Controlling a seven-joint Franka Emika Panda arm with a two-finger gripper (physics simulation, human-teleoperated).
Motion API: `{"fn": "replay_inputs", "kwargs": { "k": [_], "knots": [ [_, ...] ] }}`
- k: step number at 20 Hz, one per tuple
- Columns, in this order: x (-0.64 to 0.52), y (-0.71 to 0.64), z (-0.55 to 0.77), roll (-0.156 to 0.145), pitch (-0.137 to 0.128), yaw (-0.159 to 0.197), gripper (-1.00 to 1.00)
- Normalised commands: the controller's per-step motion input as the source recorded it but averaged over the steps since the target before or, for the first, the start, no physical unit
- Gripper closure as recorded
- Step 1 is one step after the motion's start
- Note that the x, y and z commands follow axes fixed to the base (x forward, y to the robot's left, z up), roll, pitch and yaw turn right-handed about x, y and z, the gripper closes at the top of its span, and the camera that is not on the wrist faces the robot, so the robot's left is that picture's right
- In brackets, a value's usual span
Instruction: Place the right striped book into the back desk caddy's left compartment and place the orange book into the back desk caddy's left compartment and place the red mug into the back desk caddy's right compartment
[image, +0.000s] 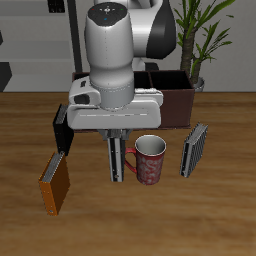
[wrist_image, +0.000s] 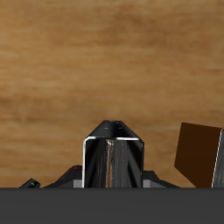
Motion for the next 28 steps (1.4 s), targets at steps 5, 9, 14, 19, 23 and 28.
{"fn": "replay_inputs", "kwargs": {
  "k": [5, 9, 14, 19, 23, 28],
  "knots": [
    [-0.58, -0.08, 0.53, 0.043, -0.059, -0.002, 1.00],
    [-0.42, -0.02, 0.31, 0.012, -0.037, 0.018, 1.00],
    [-0.58, -0.14, 0.27, 0.005, -0.041, 0.010, 1.00],
    [-0.45, -0.20, 0.14, 0.030, -0.026, 0.014, 1.00],
    [-0.28, -0.23, 0.02, 0.009, 0.002, 0.001, 1.00],
    [-0.36, -0.39, -0.05, -0.001, 0.004, -0.022, 1.00]
  ]
}}
